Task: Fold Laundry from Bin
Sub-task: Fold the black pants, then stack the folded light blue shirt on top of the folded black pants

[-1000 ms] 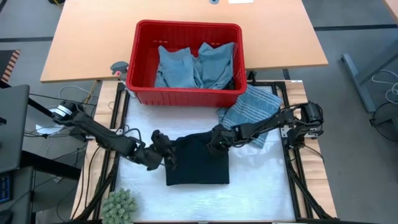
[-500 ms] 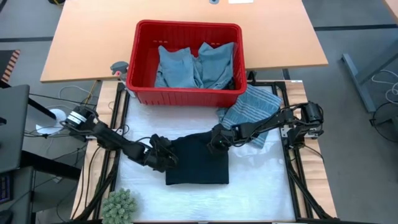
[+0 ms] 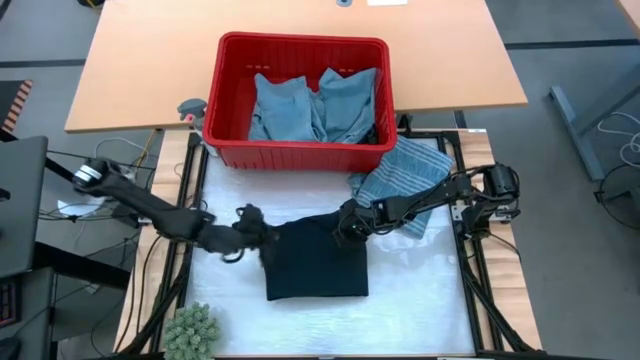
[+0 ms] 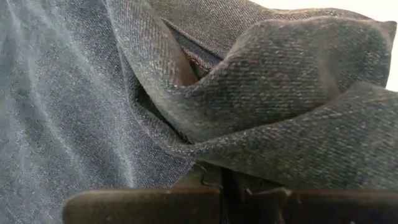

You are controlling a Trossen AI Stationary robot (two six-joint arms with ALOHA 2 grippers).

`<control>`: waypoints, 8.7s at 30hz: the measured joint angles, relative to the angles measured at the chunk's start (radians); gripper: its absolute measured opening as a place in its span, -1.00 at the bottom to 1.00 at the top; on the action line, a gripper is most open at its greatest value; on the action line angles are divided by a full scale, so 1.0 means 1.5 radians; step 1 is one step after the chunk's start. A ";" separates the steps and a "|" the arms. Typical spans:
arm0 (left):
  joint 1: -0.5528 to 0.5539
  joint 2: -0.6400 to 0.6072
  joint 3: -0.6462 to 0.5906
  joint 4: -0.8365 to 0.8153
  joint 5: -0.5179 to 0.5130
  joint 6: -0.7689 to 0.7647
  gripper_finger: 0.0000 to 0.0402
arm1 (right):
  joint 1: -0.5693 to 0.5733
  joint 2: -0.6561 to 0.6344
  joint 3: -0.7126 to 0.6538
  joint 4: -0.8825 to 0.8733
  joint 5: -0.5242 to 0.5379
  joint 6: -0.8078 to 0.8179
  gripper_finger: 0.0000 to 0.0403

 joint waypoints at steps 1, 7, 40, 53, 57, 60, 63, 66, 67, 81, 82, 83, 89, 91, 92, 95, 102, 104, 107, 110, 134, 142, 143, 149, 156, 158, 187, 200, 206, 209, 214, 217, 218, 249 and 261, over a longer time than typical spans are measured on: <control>-0.016 -0.016 0.000 0.046 0.008 0.058 -1.00 | 0.000 0.000 0.000 0.000 0.000 -0.002 -0.91; -0.098 -0.008 0.001 0.105 -0.011 0.133 -1.00 | 0.000 0.000 0.000 0.001 0.000 0.000 -0.91; -0.133 0.427 0.002 0.260 0.041 -0.057 -1.00 | -0.003 -0.162 0.002 -0.094 -0.001 0.007 -0.75; -0.109 0.369 -0.001 0.230 0.043 -0.040 -1.00 | 0.030 -0.407 -0.003 -0.702 0.115 0.338 0.01; -0.103 0.369 -0.001 0.233 0.041 -0.048 -1.00 | 0.028 -0.414 -0.025 -0.747 0.129 0.474 0.32; -0.100 0.369 -0.001 0.233 0.041 -0.049 -1.00 | 0.019 -0.413 -0.058 -0.732 0.130 0.540 0.48; -0.100 0.369 -0.001 0.237 0.041 -0.050 -1.00 | 0.005 -0.412 -0.103 -0.703 0.126 0.591 0.56; -0.100 0.369 -0.001 0.238 0.055 -0.050 -1.00 | -0.011 -0.414 -0.154 -0.656 0.113 0.623 0.59; -0.100 0.369 -0.001 0.238 0.059 -0.050 -1.00 | -0.018 -0.410 -0.163 -0.646 0.114 0.628 0.59; -0.099 0.368 -0.001 0.244 0.080 -0.036 -1.00 | -0.131 -0.285 -0.153 -0.576 0.108 0.661 0.59; -0.099 0.368 -0.001 0.244 0.084 -0.038 -1.00 | -0.134 -0.270 -0.153 -0.574 0.101 0.674 0.59; -0.099 0.368 -0.001 0.244 0.087 -0.040 -1.00 | -0.136 -0.255 -0.153 -0.573 0.086 0.699 0.59; -0.101 0.368 0.000 0.245 0.090 -0.032 -1.00 | -0.128 -0.163 -0.149 -0.532 0.055 0.786 0.59; -0.102 0.368 0.000 0.245 0.090 -0.032 -1.00 | -0.129 -0.137 -0.148 -0.518 0.057 0.786 0.59; -0.102 0.368 0.000 0.245 0.091 -0.032 -1.00 | -0.129 -0.127 -0.146 -0.512 0.057 0.786 0.59; -0.102 0.368 0.000 0.245 0.093 -0.030 -1.00 | -0.131 -0.110 -0.145 -0.503 0.056 0.769 0.51; -0.100 0.368 0.000 0.245 0.097 0.010 -1.00 | -0.136 -0.112 -0.145 -0.470 0.050 0.736 -0.29; -0.097 0.368 0.000 0.245 0.097 0.016 -1.00 | -0.136 -0.112 -0.144 -0.463 0.052 0.710 -0.64; -0.094 0.368 0.000 0.245 0.099 0.027 -1.00 | -0.135 -0.111 -0.133 -0.471 0.047 0.649 -0.80; -0.094 0.368 0.000 0.245 0.098 0.029 -1.00 | -0.135 -0.124 -0.116 -0.463 -0.004 0.608 -0.80; -0.086 0.360 0.004 0.122 0.166 -0.050 -1.00 | 0.047 -0.168 -0.065 -0.229 0.089 0.692 -0.26; -0.118 0.351 0.009 -0.031 0.188 -0.177 -1.00 | 0.149 -0.195 -0.013 -0.358 0.078 0.622 -0.29; -0.120 0.350 0.009 -0.040 0.189 -0.188 -1.00 | 0.164 -0.200 0.000 -0.390 0.078 0.621 -0.29; -0.120 0.341 0.009 -0.062 0.217 -0.258 -1.00 | 0.228 -0.212 0.072 -0.539 0.096 0.603 -0.30; -0.128 0.269 0.003 -0.171 0.281 -0.344 -1.00 | 0.269 -0.212 0.074 -0.535 0.095 0.532 -0.25; -0.128 0.229 -0.001 -0.225 0.293 -0.359 -1.00 | 0.270 -0.212 0.065 -0.533 0.094 0.525 -0.20; -0.104 -0.080 0.000 -0.020 0.022 -0.388 -0.10 | 0.247 -0.215 0.036 -0.301 -0.044 0.192 0.32; 0.072 0.117 0.097 0.133 0.079 -0.209 -0.11 | 0.132 -0.287 0.117 -0.709 0.200 0.192 0.32; 0.209 0.227 0.240 0.093 0.205 -0.066 -0.11 | 0.048 -0.263 0.067 -0.675 0.211 0.202 0.32; 0.273 0.290 0.310 0.050 0.341 -0.056 -0.11 | 0.012 -0.253 0.048 -0.709 0.251 0.153 0.32; 0.287 0.367 0.399 0.075 0.478 -0.073 -0.11 | -0.089 -0.267 0.039 -0.723 0.256 -0.029 0.32; 0.277 0.378 0.434 0.045 0.486 -0.047 -0.11 | -0.163 -0.268 0.023 -0.722 0.255 -0.102 0.32; 0.275 0.378 0.439 0.029 0.481 -0.036 -0.11 | -0.190 -0.268 0.012 -0.711 0.254 -0.121 0.32; 0.121 0.368 0.335 -0.031 0.311 -0.266 -0.11 | -0.255 -0.268 -0.231 -0.461 -0.106 0.054 0.32; 0.108 0.497 0.344 0.161 0.328 -0.399 -0.11 | -0.257 -0.268 -0.230 -0.458 -0.096 0.024 0.32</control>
